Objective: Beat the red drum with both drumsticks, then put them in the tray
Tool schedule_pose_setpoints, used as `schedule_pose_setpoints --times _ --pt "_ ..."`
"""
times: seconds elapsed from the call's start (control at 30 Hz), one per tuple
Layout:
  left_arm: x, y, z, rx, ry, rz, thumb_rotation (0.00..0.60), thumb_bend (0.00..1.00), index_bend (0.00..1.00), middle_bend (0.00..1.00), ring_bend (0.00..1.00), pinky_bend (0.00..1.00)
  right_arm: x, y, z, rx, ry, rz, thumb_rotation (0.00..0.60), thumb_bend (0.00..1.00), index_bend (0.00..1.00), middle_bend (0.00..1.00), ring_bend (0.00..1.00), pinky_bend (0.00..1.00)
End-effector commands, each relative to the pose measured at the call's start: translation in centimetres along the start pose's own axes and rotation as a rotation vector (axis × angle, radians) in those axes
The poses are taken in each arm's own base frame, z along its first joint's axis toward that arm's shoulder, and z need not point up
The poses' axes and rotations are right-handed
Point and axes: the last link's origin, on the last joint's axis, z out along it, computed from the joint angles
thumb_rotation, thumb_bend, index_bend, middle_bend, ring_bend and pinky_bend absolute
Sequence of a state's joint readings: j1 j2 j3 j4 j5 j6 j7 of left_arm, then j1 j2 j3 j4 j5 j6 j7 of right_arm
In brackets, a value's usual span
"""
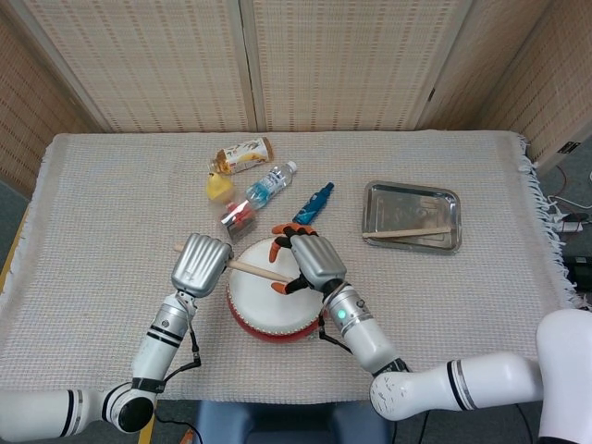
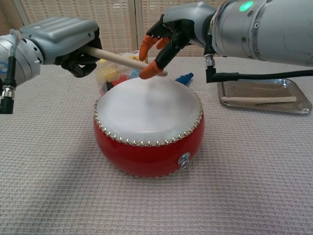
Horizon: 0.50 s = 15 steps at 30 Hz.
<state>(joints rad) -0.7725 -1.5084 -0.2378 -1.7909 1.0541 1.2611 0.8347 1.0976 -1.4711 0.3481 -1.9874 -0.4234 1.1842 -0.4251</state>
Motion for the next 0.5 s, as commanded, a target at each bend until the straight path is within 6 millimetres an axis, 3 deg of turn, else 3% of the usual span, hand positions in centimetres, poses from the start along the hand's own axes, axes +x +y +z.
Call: schedule_pose_setpoints --times 0.03,0.2,0.5 --pt "0.0 0.1 0.0 -0.001 0.0 -0.001 0.6 0.81 1.0 1.0 1.0 1.0 -0.1 -0.2 0.2 -0.001 0.003 -0.006 0.6 0.18 0.49 0.15 0.01 0.1" --pt "0.2 0.5 0.2 -0.006 0.004 -0.001 0.6 0.81 1.0 1.0 1.0 1.0 -0.6 -0.7 0.4 -0.004 -0.002 -0.013 0.6 0.18 0.49 0.2 0.07 0.15" --pt "0.2 0.8 0.4 -0.005 0.003 0.006 0.6 0.81 1.0 1.0 1.0 1.0 -1.3 -1.0 0.9 -0.016 -0.003 -0.03 0.6 0.19 0.49 0.31 0.22 0.37"
